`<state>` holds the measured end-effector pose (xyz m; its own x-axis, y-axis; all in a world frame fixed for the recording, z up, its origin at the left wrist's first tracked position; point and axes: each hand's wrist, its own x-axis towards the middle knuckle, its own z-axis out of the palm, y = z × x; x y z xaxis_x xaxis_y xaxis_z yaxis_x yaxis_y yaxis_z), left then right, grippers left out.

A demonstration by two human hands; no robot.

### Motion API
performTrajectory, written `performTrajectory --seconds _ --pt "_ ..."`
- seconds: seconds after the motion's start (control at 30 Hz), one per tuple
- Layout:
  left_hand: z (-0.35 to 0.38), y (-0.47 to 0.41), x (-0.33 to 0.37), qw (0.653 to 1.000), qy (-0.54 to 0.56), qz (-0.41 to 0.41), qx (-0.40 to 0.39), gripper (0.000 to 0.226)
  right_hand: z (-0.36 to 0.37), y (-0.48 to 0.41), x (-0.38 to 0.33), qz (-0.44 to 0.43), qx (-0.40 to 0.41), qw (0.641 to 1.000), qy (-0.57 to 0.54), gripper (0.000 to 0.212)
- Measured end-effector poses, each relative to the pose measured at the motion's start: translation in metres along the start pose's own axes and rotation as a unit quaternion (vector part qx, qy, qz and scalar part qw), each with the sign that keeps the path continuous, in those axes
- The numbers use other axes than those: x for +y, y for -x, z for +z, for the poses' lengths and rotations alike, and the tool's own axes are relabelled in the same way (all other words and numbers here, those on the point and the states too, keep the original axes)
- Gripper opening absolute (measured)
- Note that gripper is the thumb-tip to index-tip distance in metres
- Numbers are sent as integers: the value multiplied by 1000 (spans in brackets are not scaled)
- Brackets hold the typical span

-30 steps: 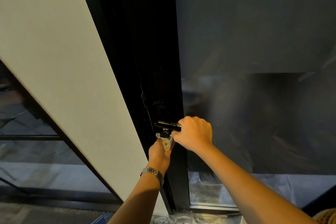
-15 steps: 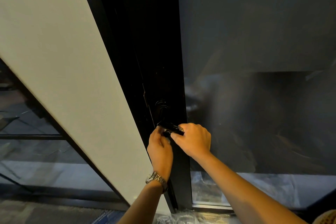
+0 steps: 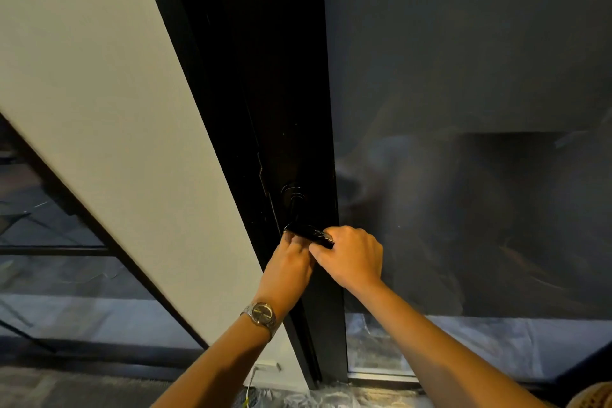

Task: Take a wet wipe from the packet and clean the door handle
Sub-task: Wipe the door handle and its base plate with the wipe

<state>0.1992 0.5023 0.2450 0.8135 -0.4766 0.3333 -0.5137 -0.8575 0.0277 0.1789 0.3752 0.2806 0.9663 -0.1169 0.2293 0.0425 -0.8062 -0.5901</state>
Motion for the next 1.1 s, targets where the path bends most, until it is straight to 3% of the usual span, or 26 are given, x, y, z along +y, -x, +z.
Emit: performTrajectory --seconds 0.1,0.27,0.43,0.6,0.77,0.87,0.93,1.03,1.1 --pt "-2 1 3 996 -42 50 -65 36 -1 1 0 0 -2 1000 1 42" --pt "0 4 7 999 20 -4 27 38 -1 1 -1 -1 3 1000 -1 42" --pt "6 14 14 999 30 9 13 50 -2 2 -1 -3 -2 1000 -6 41" --pt "4 15 6 973 182 -130 61 46 -1 0 -1 2 2 1000 3 42" --pt "-2 8 21 977 191 -80 50 46 -1 0 0 5 -3 1000 6 43" --pt "3 -2 12 995 76 -22 56 50 -1 1 -1 3 -8 1000 7 41" --pt "10 -3 6 995 64 -55 58 43 -2 2 -2 2 -8 1000 9 44" --pt "13 -4 5 973 145 -150 95 46 -3 1 -2 7 -8 1000 13 43" --pt "14 -6 8 983 118 -116 86 50 -3 1 -2 9 -5 1000 15 43"
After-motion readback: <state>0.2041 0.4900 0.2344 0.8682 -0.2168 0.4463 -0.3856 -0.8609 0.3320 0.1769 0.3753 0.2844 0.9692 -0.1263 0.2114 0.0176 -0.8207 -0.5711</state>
